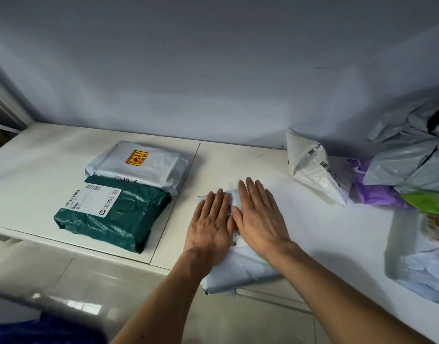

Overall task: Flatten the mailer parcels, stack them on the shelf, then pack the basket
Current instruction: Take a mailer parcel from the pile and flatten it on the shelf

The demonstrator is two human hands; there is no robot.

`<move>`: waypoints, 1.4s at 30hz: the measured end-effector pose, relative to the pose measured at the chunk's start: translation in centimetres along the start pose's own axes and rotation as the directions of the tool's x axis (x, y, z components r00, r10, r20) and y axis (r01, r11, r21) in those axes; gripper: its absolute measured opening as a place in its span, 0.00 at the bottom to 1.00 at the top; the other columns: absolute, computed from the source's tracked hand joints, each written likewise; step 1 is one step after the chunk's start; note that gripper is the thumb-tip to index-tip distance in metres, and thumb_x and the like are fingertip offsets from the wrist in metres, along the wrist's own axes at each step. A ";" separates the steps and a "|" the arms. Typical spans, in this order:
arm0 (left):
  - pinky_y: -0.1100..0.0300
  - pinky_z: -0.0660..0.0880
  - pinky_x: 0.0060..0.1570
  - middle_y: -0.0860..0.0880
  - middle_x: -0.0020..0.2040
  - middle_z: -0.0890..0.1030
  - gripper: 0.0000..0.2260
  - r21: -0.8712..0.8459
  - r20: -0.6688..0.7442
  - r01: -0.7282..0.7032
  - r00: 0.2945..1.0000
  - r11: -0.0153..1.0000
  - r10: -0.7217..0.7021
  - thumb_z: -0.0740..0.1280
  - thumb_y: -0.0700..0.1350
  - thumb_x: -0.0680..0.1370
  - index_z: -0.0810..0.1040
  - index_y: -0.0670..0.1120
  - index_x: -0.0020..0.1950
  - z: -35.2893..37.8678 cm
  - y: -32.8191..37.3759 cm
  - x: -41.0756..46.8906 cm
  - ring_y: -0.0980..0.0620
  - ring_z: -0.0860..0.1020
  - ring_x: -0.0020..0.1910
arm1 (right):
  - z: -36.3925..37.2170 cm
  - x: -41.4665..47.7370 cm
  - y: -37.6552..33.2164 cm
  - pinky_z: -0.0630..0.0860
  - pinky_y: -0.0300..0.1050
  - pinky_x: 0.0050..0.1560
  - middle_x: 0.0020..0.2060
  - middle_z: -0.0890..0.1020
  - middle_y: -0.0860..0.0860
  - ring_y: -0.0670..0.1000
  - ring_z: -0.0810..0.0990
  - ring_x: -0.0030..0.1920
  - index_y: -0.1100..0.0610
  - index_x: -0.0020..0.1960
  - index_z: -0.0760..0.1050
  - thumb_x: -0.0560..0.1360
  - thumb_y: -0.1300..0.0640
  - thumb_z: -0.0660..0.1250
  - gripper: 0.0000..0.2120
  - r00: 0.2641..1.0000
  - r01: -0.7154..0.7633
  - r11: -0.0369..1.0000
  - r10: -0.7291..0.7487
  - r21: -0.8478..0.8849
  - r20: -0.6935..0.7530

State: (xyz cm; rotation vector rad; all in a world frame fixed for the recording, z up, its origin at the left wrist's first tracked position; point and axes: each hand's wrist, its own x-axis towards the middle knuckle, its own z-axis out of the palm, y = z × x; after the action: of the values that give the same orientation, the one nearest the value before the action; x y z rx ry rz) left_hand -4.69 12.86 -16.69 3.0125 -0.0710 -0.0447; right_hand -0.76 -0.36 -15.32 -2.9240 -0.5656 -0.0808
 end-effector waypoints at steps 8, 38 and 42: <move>0.55 0.33 0.74 0.53 0.76 0.34 0.30 -0.010 0.012 -0.010 1.000 1.000 0.010 0.29 0.58 0.76 0.35 0.50 0.78 0.0 -0.2 0.3 0.53 0.32 0.76 | 1.3 0.3 0.7 0.41 0.50 0.78 0.79 0.45 0.53 0.52 0.41 0.78 0.58 0.79 0.43 0.75 0.39 0.24 0.39 0.994 0.011 1.000 -0.010 -0.012 0.104; 0.62 0.33 0.72 0.51 0.79 0.38 0.34 -0.076 -0.004 0.067 0.998 0.995 -0.067 0.34 0.65 0.77 0.38 0.48 0.79 0.3 -1.3 -2.3 0.57 0.32 0.75 | 1.1 -0.7 0.5 0.38 0.49 0.77 0.79 0.44 0.52 0.53 0.40 0.78 0.47 0.79 0.43 0.73 0.41 0.27 0.36 0.992 -0.037 0.999 0.034 0.017 0.118; 0.63 0.31 0.69 0.48 0.79 0.36 0.40 -0.095 0.024 0.112 0.994 0.989 -0.110 0.28 0.66 0.72 0.38 0.47 0.79 1.1 -1.4 -1.9 0.55 0.31 0.74 | 0.2 -0.2 0.4 0.38 0.50 0.77 0.79 0.43 0.54 0.54 0.39 0.78 0.49 0.80 0.44 0.82 0.43 0.39 0.28 0.981 -0.040 0.998 0.031 0.042 0.191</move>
State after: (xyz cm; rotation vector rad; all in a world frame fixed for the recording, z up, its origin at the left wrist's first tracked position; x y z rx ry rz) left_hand -6.57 14.25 -17.87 2.9174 0.0951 -0.0839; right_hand -0.81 -0.73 -15.61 -2.9143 -0.5343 0.2152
